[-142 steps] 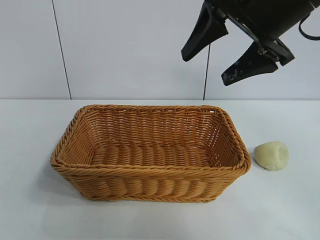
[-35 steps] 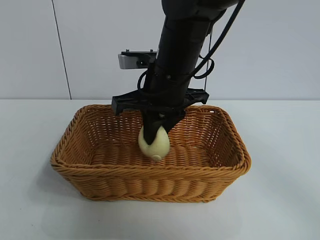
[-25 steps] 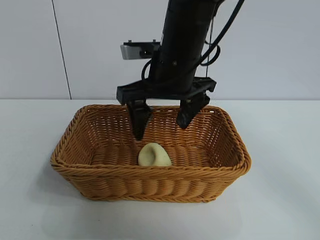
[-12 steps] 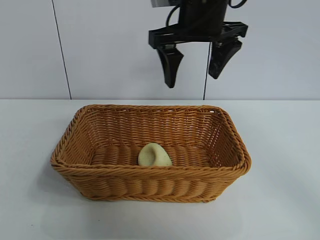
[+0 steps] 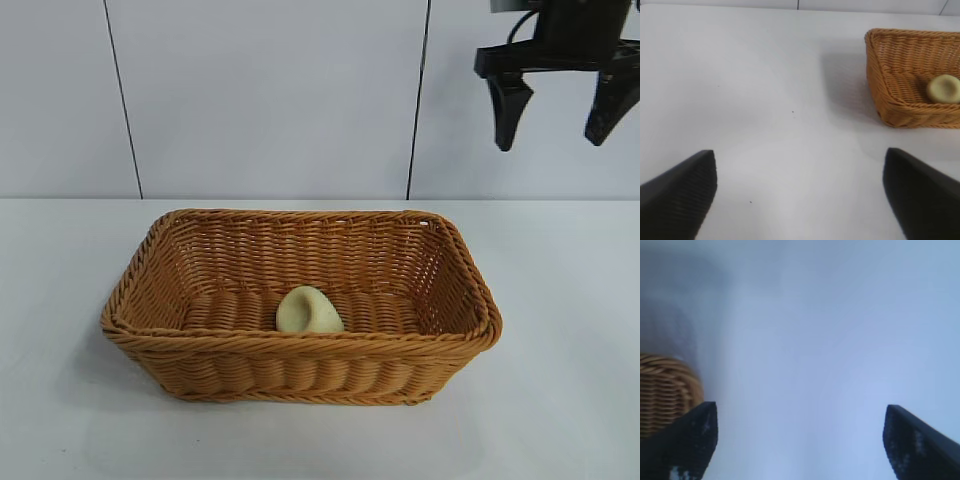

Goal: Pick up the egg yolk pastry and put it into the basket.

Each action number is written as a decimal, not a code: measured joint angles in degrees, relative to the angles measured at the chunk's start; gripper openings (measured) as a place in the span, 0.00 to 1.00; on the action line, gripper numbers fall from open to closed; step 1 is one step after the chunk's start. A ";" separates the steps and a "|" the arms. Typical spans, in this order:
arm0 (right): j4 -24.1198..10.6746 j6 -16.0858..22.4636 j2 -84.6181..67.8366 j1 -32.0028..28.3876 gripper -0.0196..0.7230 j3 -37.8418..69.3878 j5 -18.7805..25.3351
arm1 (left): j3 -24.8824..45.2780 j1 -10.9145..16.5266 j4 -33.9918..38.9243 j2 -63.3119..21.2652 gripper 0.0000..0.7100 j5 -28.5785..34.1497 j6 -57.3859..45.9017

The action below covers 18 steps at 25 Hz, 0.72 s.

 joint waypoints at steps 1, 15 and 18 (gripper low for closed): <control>0.00 0.00 0.00 -0.97 0.86 0.00 0.00 | 0.00 0.00 0.00 0.00 0.98 0.00 0.00; -0.22 -3.75 -5.17 -3.16 0.86 4.51 -0.01 | 0.00 0.00 0.00 0.00 0.98 0.00 0.00; -0.34 -4.31 -10.24 -3.16 0.86 9.61 -0.01 | 0.00 0.00 0.00 0.00 0.98 0.00 0.00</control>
